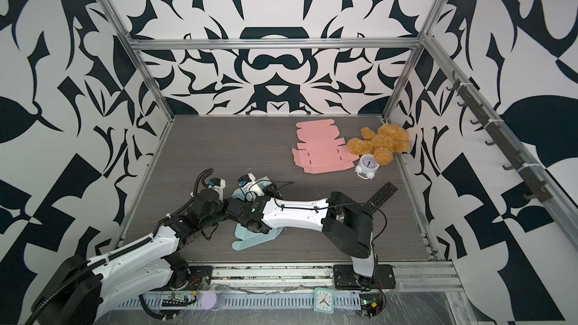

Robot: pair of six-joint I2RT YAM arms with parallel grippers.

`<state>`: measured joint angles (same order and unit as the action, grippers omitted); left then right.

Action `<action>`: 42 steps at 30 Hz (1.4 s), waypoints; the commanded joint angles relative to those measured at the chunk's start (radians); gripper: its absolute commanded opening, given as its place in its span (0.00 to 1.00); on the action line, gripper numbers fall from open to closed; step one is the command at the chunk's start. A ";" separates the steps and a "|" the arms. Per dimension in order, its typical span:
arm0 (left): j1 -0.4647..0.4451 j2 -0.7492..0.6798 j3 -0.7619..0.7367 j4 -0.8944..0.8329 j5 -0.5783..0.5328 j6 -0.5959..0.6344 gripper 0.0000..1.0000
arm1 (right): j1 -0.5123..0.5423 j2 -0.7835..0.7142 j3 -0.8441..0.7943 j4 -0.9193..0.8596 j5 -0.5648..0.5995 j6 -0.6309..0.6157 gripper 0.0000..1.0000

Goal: Fold the paper box

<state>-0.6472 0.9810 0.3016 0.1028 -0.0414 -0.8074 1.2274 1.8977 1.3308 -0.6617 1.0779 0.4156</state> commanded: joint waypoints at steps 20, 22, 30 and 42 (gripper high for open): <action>-0.002 -0.010 -0.012 0.064 -0.006 -0.014 0.00 | -0.017 0.014 0.022 -0.039 0.040 -0.014 0.01; -0.003 -0.010 -0.013 0.065 -0.007 -0.015 0.00 | -0.017 0.011 0.022 -0.035 0.038 -0.013 0.06; -0.004 -0.002 -0.018 0.071 -0.009 -0.017 0.00 | -0.017 -0.007 0.006 -0.012 0.034 -0.011 0.10; -0.003 -0.001 -0.015 0.066 -0.010 -0.019 0.00 | -0.017 -0.026 -0.009 0.017 0.022 -0.020 0.10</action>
<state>-0.6472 0.9848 0.2855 0.1265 -0.0563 -0.8387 1.2190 1.9026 1.3407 -0.5980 1.0885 0.4416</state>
